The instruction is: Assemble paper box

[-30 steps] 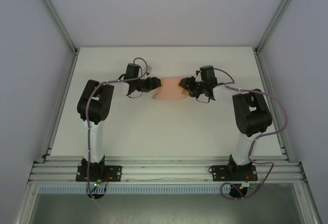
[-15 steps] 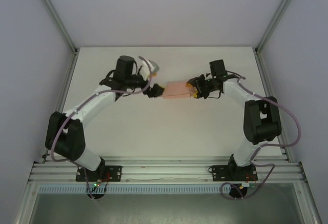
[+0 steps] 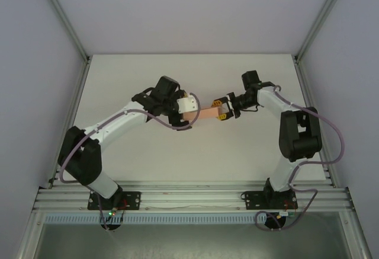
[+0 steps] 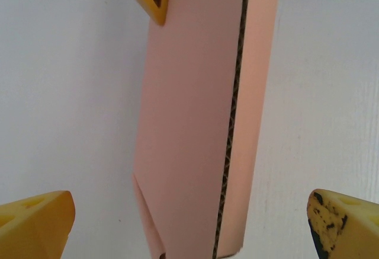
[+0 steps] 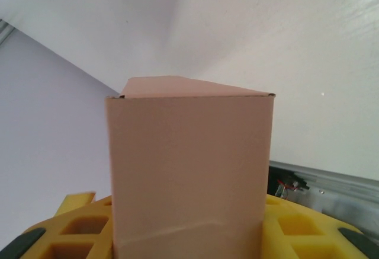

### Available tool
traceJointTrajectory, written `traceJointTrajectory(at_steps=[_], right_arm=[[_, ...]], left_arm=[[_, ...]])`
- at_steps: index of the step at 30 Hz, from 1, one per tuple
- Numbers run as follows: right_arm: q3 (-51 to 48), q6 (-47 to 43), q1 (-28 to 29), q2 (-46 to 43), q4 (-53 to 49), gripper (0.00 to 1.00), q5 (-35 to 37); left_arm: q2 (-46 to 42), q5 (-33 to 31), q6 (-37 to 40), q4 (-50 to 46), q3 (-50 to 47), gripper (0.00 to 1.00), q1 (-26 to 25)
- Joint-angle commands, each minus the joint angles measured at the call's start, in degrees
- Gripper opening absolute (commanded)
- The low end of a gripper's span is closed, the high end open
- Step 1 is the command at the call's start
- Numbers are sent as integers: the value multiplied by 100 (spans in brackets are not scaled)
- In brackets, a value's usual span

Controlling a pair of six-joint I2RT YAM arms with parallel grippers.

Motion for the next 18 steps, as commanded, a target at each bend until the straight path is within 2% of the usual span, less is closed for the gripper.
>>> traceJointTrajectory(at_steps=[1, 7, 11, 15, 18], right_arm=[[121, 411, -13, 29, 43, 38, -439], [109, 661, -12, -127, 237, 37, -469], [-27, 651, -13, -200, 227, 38, -493], [-211, 704, -12, -289, 320, 38, -563], [-257, 821, -9, -385, 494, 38, -559]], left_arm=[[62, -104, 390, -392, 133, 100, -42], [156, -239, 489, -327, 147, 98, -51], [410, -358, 275, -307, 462, 85, -91], [484, -480, 247, -138, 451, 77, -134], [501, -569, 295, -105, 418, 62, -178]])
